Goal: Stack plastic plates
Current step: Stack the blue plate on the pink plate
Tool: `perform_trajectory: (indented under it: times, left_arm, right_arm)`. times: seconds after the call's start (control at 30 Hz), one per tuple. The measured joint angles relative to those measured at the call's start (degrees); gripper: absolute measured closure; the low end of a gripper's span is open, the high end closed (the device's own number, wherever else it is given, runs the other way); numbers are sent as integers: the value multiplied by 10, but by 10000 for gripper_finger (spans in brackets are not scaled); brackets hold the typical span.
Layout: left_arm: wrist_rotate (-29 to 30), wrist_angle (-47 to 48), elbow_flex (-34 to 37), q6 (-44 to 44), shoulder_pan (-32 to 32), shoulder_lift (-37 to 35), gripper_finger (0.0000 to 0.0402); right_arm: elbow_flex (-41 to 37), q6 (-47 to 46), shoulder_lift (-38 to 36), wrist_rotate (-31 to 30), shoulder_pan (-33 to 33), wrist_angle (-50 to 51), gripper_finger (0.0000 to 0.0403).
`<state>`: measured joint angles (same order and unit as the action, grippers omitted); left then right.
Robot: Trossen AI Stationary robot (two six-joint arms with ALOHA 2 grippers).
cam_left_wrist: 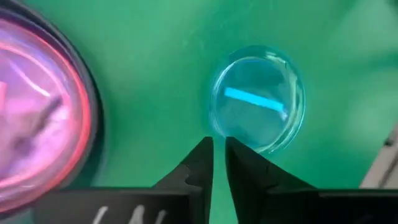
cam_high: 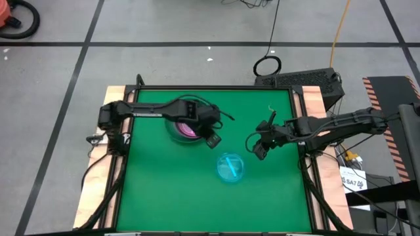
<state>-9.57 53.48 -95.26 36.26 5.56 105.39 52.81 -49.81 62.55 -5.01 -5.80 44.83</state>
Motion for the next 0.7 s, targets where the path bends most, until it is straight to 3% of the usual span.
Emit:
perform_trajectory:
  times: [0.13, 0.33, 0.7]
  left_arm:
    - [-5, 0, -1, 113, -21, 37, 317]
    - [-8, -4, 0, 247, -62, 87, 261]
    - [22, -55, -1, 267, -76, 149, 245]
  right_arm:
    - [-59, -33, 1, 37, 1, -90, 264]
    - [-69, -61, -11, 67, 1, -82, 264]
    - [-69, -38, -104, 83, 1, 13, 264]
